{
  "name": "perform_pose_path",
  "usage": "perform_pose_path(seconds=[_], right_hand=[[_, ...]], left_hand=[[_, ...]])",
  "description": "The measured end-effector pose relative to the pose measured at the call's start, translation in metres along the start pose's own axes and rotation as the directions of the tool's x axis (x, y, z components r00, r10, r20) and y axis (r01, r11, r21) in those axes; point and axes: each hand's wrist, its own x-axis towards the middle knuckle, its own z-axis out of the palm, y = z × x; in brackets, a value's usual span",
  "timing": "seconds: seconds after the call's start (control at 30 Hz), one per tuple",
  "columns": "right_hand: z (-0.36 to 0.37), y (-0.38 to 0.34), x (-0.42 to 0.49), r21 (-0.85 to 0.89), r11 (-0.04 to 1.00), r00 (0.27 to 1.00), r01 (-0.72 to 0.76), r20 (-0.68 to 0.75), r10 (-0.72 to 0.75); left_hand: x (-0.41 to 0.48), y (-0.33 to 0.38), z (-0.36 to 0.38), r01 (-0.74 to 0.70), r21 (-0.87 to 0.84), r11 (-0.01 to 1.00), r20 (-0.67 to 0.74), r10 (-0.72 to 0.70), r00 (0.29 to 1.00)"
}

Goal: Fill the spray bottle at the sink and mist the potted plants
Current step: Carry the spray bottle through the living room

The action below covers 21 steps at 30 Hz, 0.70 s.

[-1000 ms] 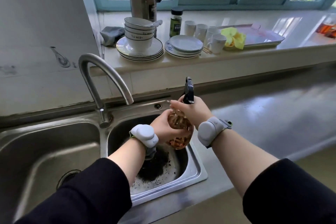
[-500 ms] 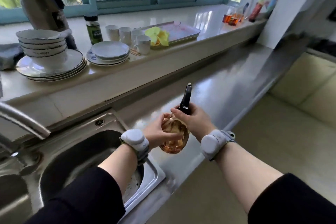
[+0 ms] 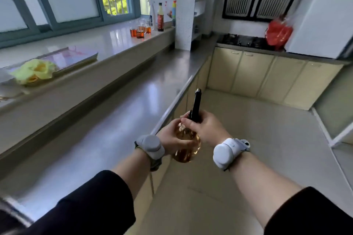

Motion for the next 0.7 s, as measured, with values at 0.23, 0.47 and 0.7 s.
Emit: perform_pose_path(seconds=[0.23,0.47,0.7], right_hand=[[-0.169,0.016,-0.027,0.008,1.0,0.941,0.003,-0.338,0.0],[-0.31,0.041,-0.056,-0.006,0.997,0.819,-0.082,-0.571,0.064],[-0.439,0.076,-0.057,-0.044,0.978,0.652,-0.204,-0.752,0.102]], left_hand=[[0.085,0.082,0.14,-0.12,0.009,0.993,0.174,0.117,0.978],[0.161,0.151,0.263,-0.243,0.01,0.97,0.373,0.222,0.901],[0.252,0.2,0.376,-0.407,0.026,0.913,0.58,0.318,0.75]])
